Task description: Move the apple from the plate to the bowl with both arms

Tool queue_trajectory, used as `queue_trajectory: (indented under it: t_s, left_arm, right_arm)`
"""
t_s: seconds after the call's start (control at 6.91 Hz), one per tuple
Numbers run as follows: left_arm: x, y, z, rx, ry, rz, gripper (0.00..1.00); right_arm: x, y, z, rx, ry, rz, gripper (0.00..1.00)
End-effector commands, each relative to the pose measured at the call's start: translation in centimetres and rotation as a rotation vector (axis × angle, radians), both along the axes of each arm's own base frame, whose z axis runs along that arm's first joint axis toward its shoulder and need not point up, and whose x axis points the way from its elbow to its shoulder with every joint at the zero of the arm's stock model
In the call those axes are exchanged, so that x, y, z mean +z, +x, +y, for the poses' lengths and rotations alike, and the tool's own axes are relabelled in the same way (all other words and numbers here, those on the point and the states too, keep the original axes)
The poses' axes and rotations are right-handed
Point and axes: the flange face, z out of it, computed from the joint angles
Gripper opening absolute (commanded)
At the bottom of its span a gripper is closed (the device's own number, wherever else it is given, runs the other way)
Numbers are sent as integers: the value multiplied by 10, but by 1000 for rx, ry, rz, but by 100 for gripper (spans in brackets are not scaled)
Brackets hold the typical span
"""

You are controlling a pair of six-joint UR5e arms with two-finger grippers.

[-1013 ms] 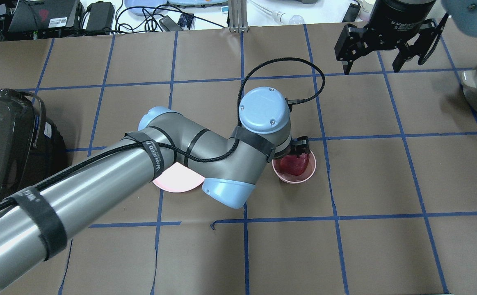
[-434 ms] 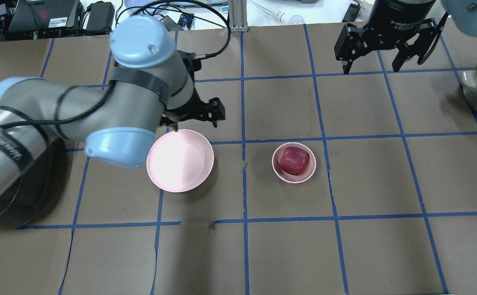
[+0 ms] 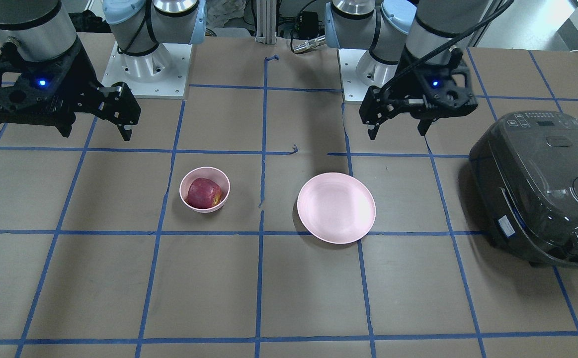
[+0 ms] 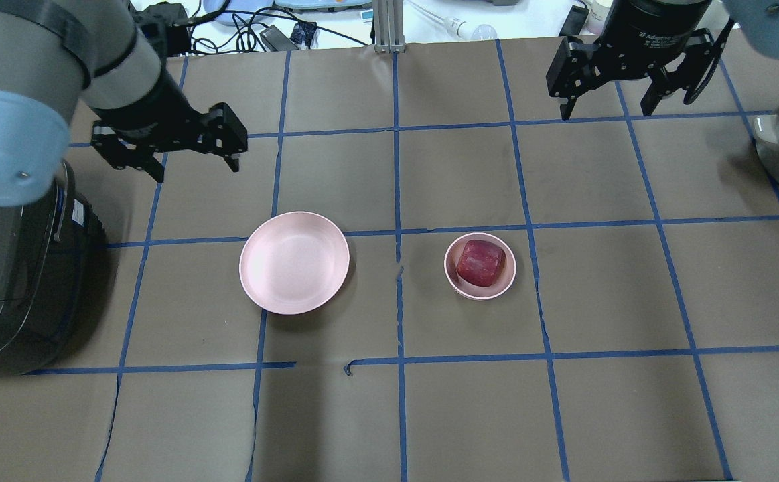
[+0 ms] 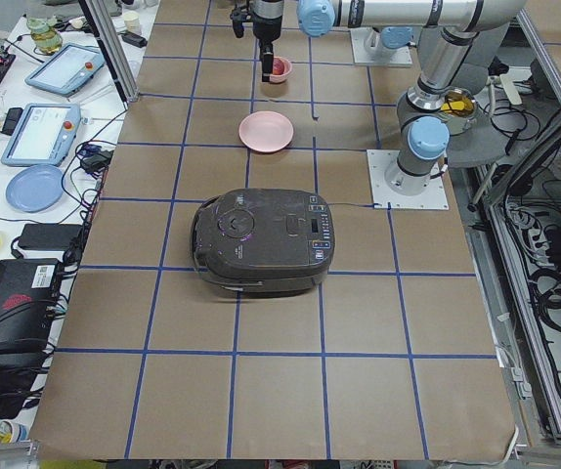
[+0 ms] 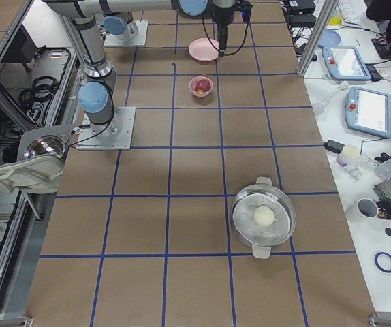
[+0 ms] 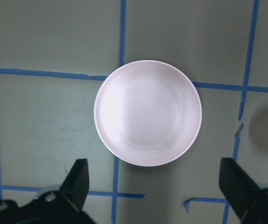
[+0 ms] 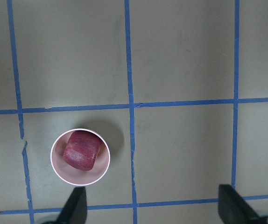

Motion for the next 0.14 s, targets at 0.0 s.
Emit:
queue_trajectory:
  t_s: [0.0]
  left_arm:
    - [21,19,-14,30,-55,-1,100]
  right_arm:
    - [1,1,-2,0,-13,-5,100]
